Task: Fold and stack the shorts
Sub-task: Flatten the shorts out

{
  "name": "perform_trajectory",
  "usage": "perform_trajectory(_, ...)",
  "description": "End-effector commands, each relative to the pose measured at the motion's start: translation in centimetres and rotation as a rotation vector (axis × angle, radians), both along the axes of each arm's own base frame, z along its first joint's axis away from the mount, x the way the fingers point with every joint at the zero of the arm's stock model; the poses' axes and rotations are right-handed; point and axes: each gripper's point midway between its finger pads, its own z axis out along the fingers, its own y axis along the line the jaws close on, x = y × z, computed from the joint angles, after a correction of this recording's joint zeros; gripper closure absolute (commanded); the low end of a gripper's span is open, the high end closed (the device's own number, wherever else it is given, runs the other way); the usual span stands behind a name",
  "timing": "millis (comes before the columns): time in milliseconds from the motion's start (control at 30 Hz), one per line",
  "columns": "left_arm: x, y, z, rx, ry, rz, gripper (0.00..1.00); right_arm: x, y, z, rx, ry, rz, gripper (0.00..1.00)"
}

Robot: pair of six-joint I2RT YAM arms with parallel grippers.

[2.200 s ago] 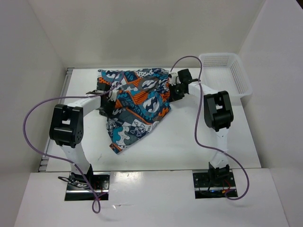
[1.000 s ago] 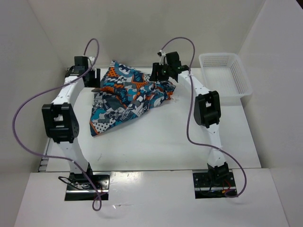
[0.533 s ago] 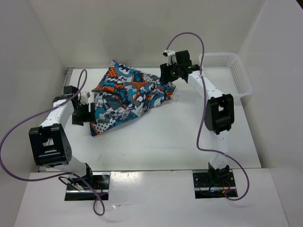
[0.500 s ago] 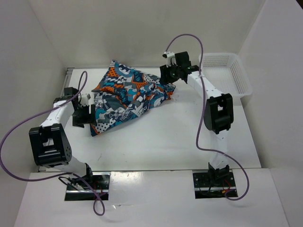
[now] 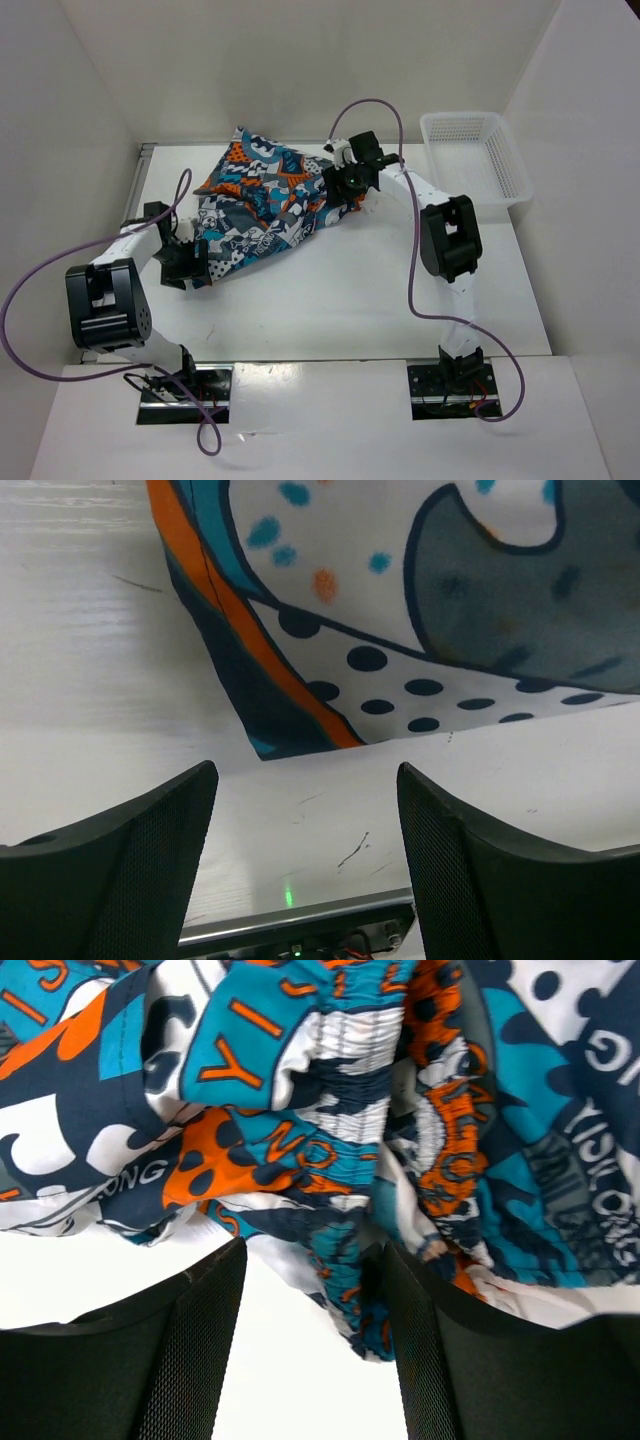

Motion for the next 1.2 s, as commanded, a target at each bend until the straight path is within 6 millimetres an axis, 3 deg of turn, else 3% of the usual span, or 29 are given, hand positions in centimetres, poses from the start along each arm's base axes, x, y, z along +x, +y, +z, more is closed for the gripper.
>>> perform_trajectory(0,0.3,-0.2,-0.9,-0.025,-0.003,-0.002,0.20,-0.4,0.6,-0.1,0.003,-0.007,0.028,0.37)
perform_trajectory(67,0.9,-0.1,-1.4,-0.023,-0.012,-0.002,0.20,-0.6,1.0,-0.6,-0.007,-0.001,0.032,0.37)
perform_trajectory(133,1.5,-0.2,-1.1,-0.030,-0.034,-0.004,0.24,-0.2,1.1,-0.1,0.000,-0.018,0.032,0.46)
perform_trajectory(200,1.5,-0.3,-1.3,-0.041,-0.027,-0.006,0.38,-0.2,1.1,-0.1,-0.004,-0.023,0.039,0.78)
perform_trajectory(267,1.0,-0.6,-1.8,-0.055,-0.007,-0.007,0.49,0.0,1.0,0.5,-0.011,-0.045,0.042,0.97)
perform_trajectory(300,1.0,-0.6,-1.8,-0.055,-0.006,-0.007,0.64,-0.4,0.7,0.4,-0.021,-0.040,0.051,1.00)
perform_trajectory(433,0.6,-0.9,-2.9,-0.081,0.049,-0.006,0.94,-2.5,0.0,1.8,-0.037,-0.047,0.107,1.00)
perform_trajectory(500,0.5,-1.2,-2.8,-0.098,0.055,-0.008,0.98,-4.4,-0.3,3.6,-0.039,-0.075,0.194,1.00)
perform_trajectory(533,0.8,-1.3,-1.8,-0.100,0.026,-0.010,0.99,-6.2,-0.9,3.7,-0.055,-0.046,0.238,1.00)
perform_trajectory(567,1.2,-1.2,-1.1,-0.096,0.008,-0.011,1.00,-7.9,-1.6,4.7,-0.076,-0.077,0.312,1.00)
perform_trajectory(700,0.2,-0.3,1.8,-0.032,0.011,-0.002,1.00,-15.7,-4.7,5.3,-0.136,-0.023,0.511,1.00)
perform_trajectory(733,-0.4,-0.2,2.8,-0.019,0.004,-0.001,1.00,-19.0,-6.2,4.0,-0.163,0.067,0.552,1.00)
perform_trajectory(800,-1.9,-0.1,3.9,0.004,0.035,0.004,1.00,-22.0,-7.2,5.1,-0.188,0.030,0.643,1.00)
perform_trajectory(833,-2.6,-0.3,4.3,0.014,0.031,-0.004,1.00,-24.0,-8.3,3.6,-0.223,0.078,0.662,1.00)
perform_trajectory(900,-3.9,-0.7,4.3,0.053,0.048,-0.037,1.00,-26.5,-8.6,3.5,-0.253,0.057,0.709,1.00)
perform_trajectory(933,-4.6,-0.9,3.7,0.058,0.074,-0.049,1.00,-27.8,-9.1,2.1,-0.269,0.080,0.722,1.00)
perform_trajectory(1000,-5.0,-1.5,3.8,0.058,0.078,-0.076,0.99,-29.1,-9.7,1.0,-0.280,0.084,0.729,1.00)
perform_trajectory(1067,-5.5,-2.4,3.8,0.045,0.096,-0.112,0.98,-29.0,-10.2,0.2,-0.310,0.060,0.727,0.99)
perform_trajectory(1100,-5.8,-2.7,3.8,0.044,0.105,-0.125,0.98,-28.7,-10.7,0.0,-0.343,0.051,0.726,0.94)
perform_trajectory(1167,-6.2,-3.0,4.1,0.057,0.112,-0.153,0.93,-28.7,-11.1,-0.1,-0.359,0.039,0.739,0.58)
